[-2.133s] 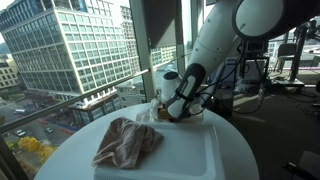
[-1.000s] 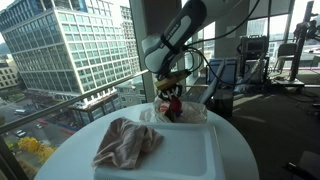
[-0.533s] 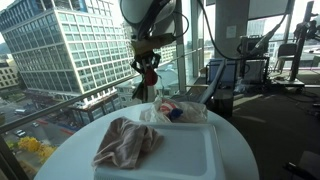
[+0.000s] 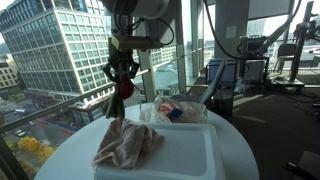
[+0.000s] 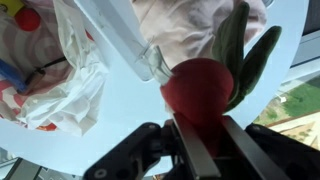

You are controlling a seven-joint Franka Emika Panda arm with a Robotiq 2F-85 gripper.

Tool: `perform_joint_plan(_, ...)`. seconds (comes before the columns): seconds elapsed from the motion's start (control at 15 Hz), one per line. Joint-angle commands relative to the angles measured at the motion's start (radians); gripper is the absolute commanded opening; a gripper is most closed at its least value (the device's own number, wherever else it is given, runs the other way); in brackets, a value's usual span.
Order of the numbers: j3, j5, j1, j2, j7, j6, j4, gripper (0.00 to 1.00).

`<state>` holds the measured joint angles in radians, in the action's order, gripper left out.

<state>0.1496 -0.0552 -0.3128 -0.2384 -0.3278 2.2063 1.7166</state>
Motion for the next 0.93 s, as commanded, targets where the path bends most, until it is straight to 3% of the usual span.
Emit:
perform_joint_plan(0.0, 0.050, 0.125, 0.045, -0.066, 0.193, 0.014, 0.047, 0.10)
perform_joint_plan(0.2, 0.056, 0.138, 0.050, -0.123, 0.263, -0.049, 0.069, 0.08)
perform_joint_plan(0.27, 0.057, 0.137, 0.051, -0.138, 0.277, -0.066, 0.064, 0.40)
perform_joint_plan(0.4, 0.060, 0.147, 0.057, -0.149, 0.302, -0.083, 0.045, 0.48)
perform_joint_plan(0.6, 0.047, 0.136, 0.058, -0.120, 0.265, -0.225, -0.039, 0.71)
perform_joint_plan(0.87, 0.021, 0.115, 0.080, -0.075, 0.258, -0.306, -0.103, 0.99)
